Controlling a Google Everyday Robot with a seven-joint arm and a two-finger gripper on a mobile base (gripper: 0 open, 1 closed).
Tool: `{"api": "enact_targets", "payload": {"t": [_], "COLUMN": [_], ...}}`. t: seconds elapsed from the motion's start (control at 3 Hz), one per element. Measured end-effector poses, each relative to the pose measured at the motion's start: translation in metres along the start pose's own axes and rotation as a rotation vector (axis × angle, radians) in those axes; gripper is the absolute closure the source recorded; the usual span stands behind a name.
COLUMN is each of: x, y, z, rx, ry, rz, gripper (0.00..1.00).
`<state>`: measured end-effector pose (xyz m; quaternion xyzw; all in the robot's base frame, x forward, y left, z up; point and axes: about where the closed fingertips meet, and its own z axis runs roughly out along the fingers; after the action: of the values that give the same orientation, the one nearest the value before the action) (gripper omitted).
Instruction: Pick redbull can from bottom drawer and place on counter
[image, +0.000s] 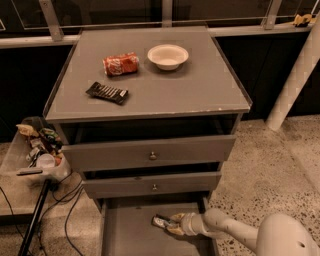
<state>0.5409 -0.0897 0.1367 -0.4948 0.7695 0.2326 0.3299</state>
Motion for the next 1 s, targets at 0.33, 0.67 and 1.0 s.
{"api": "enact_targets", "payload": {"t": [0.33,0.67,1.0], "x": [0.000,0.000,0.003], "y": [0.000,0.000,0.007], "z": [0.000,0.000,-0.013], "rx": [0.000,0.000,-0.011], "ry": [0.000,0.000,-0.003], "rz": [0.000,0.000,-0.003], "gripper": [0.89,1.00,1.00]}}
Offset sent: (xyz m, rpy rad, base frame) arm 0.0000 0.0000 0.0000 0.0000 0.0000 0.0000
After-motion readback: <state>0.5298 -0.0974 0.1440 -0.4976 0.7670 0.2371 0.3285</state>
